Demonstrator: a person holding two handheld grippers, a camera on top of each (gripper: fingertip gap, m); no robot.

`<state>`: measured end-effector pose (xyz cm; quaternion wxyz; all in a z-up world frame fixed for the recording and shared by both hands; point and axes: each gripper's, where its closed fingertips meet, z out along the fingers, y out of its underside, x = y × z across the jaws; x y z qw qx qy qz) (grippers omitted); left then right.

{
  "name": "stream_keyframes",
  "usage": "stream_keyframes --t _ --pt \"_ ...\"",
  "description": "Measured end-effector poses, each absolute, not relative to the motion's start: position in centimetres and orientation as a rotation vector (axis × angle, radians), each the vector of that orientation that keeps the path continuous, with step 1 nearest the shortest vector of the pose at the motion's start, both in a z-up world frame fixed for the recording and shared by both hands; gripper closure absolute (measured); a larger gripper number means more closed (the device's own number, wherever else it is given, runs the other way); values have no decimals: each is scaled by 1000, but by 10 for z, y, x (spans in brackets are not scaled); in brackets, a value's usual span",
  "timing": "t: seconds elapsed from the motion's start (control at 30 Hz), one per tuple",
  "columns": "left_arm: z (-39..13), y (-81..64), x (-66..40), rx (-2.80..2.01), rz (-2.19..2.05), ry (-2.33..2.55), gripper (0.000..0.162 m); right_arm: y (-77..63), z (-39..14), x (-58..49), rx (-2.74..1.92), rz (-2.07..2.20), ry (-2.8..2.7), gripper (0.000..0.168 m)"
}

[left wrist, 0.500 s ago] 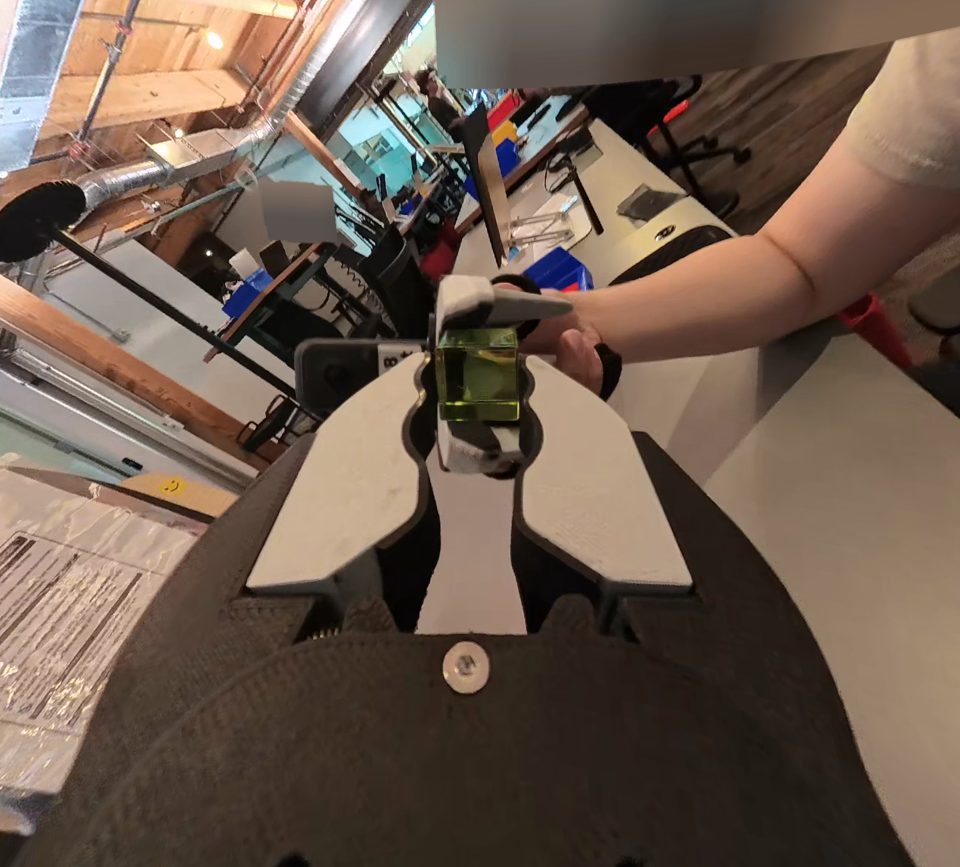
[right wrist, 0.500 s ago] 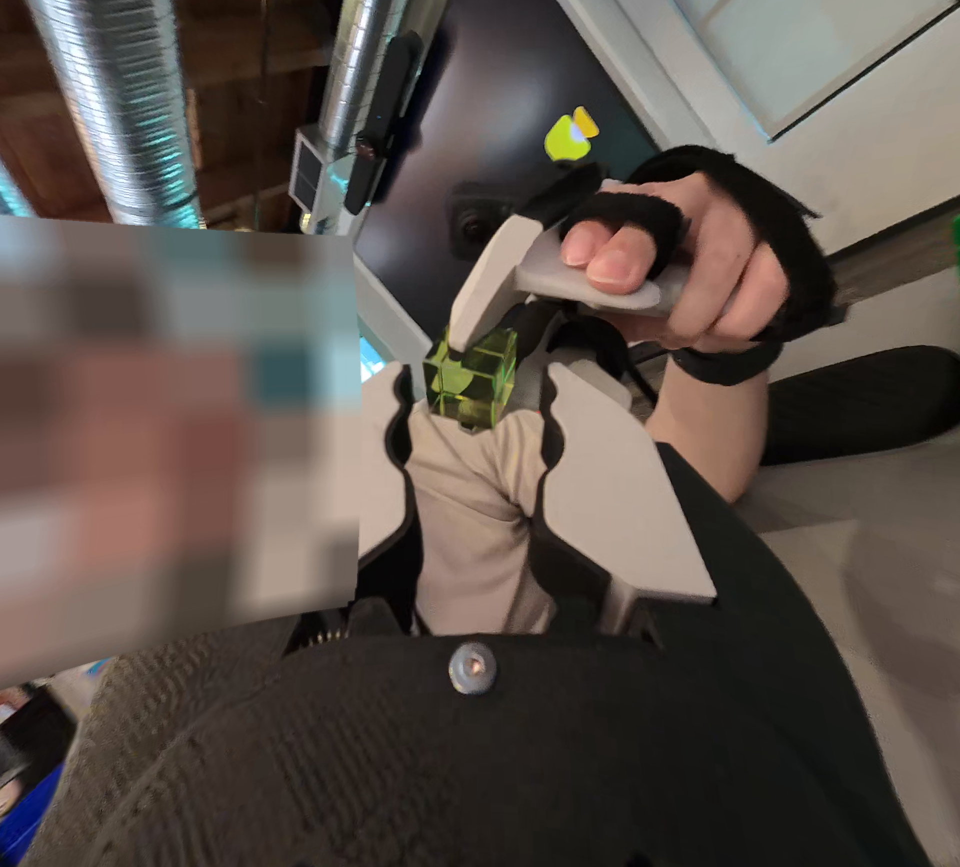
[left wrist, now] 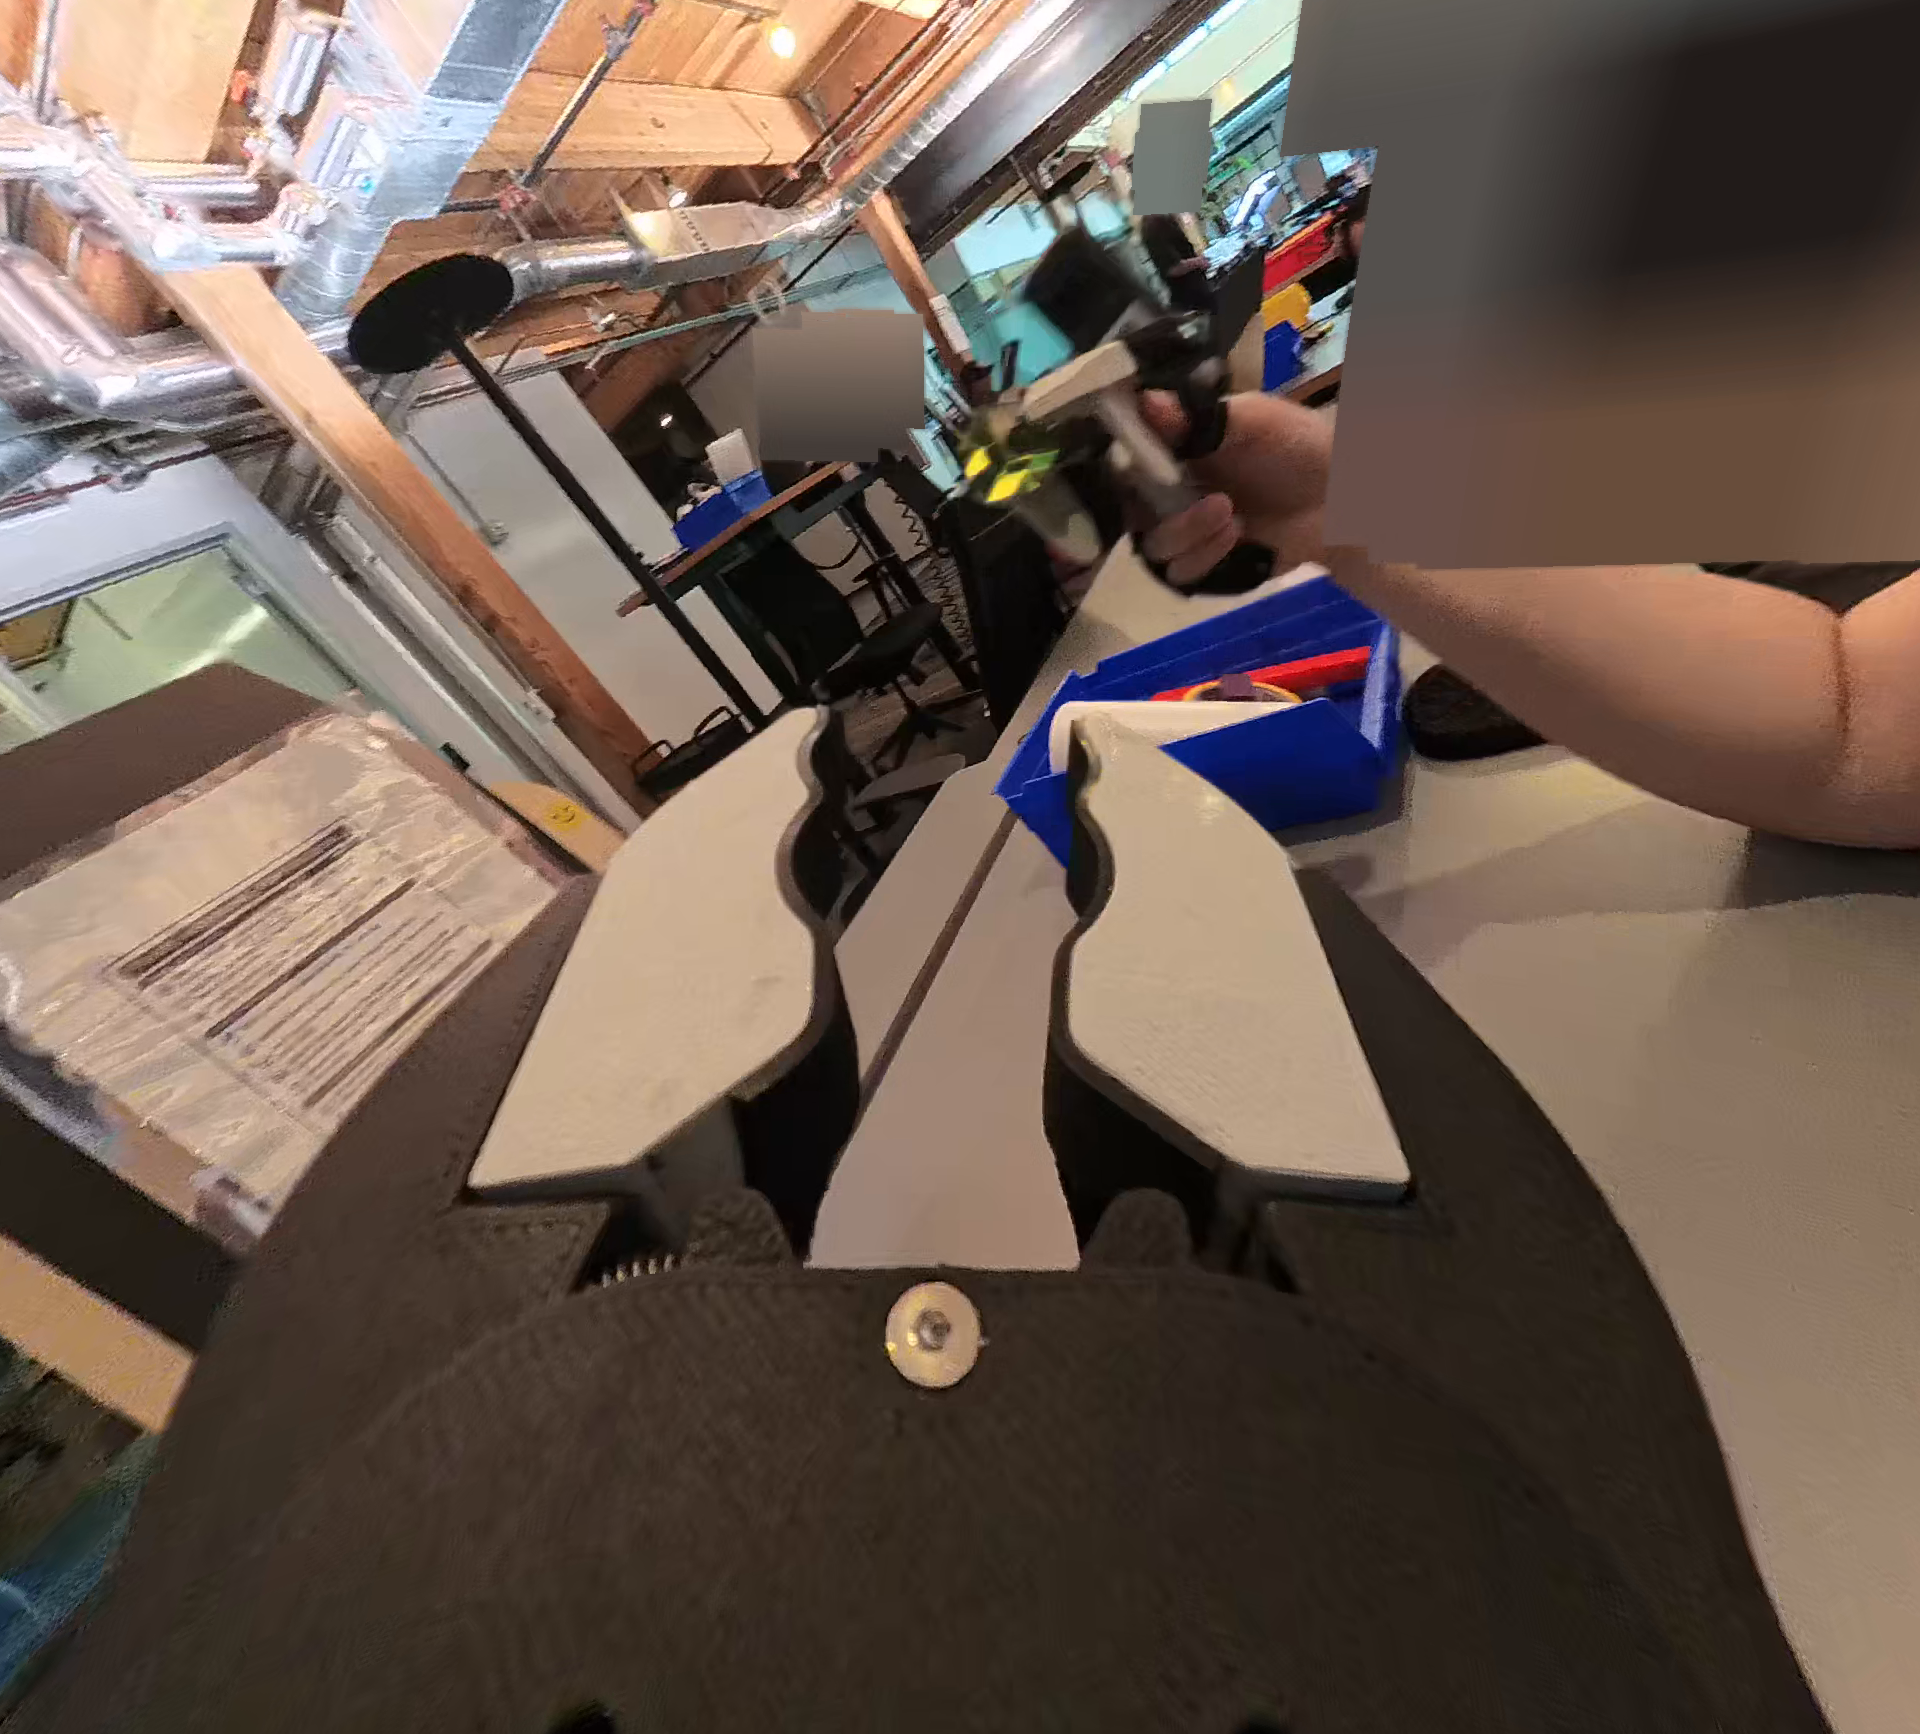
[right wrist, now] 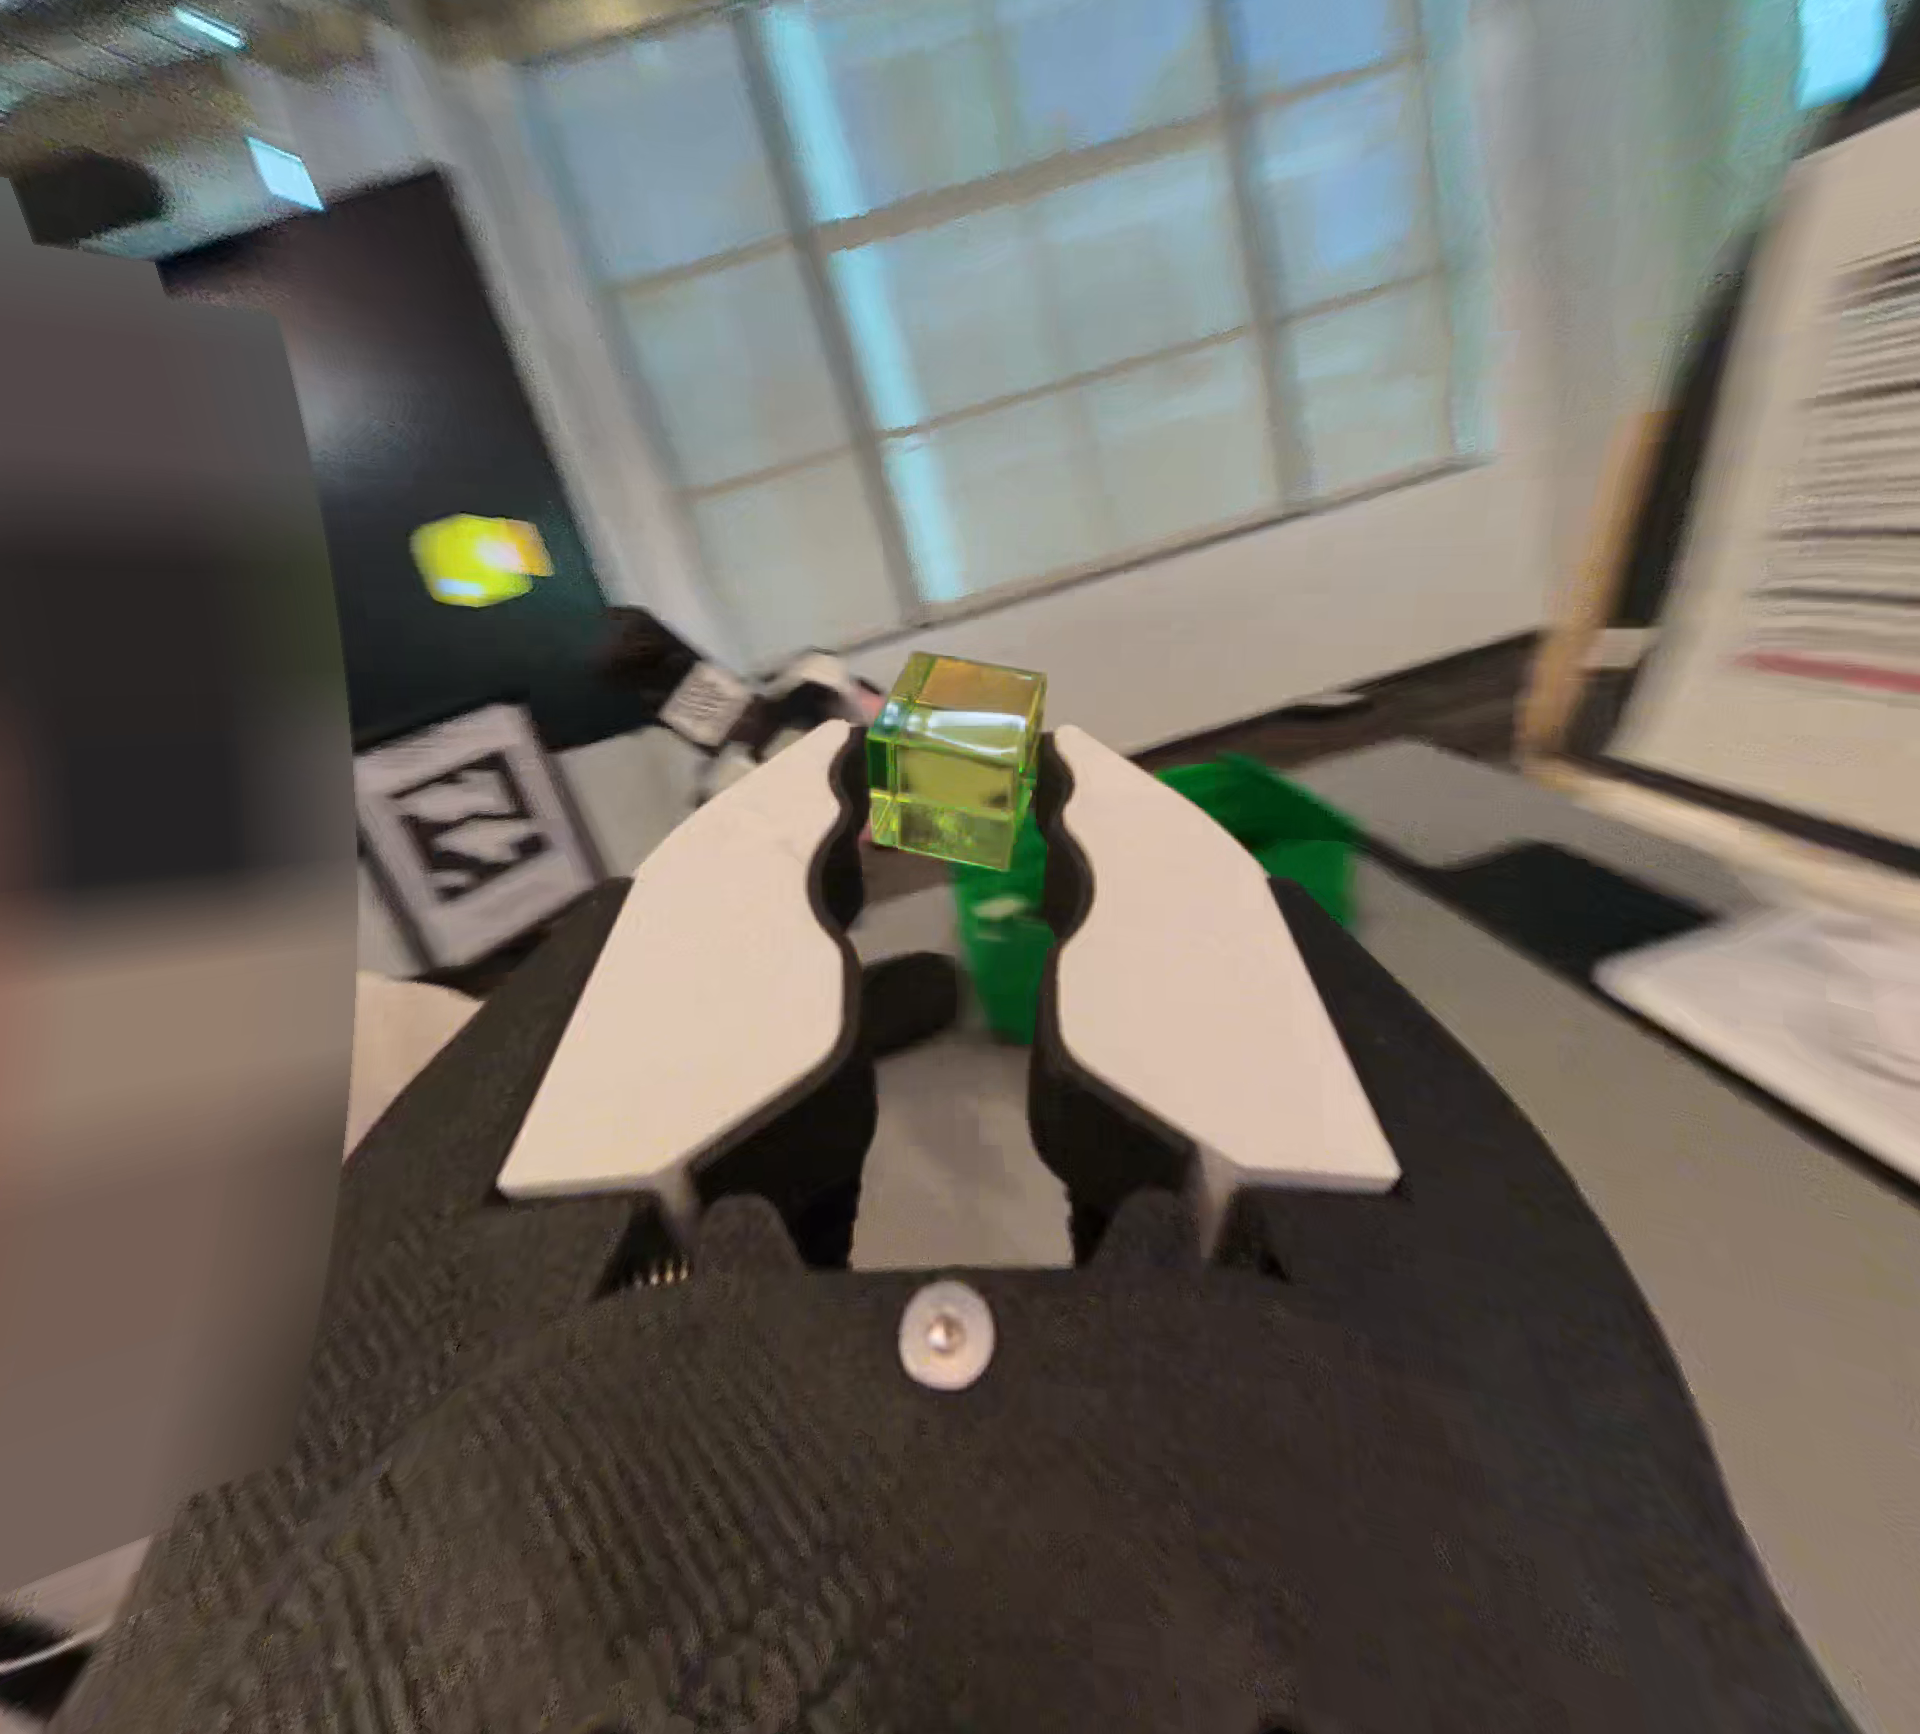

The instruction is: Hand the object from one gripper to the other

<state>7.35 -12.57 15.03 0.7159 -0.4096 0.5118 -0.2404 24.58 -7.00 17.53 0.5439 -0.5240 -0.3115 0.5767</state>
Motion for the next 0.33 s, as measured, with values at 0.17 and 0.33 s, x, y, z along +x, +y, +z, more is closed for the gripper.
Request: stream_keyframes --t 0.17,0.33 --pt "153 -125 85 -1052 -777 1060 122 -100 164 282 -1259 1082 -943 137" --pt "151 -142 121 -1226 -1390 970 117 -150 158 249 -894 580 -1311 137"
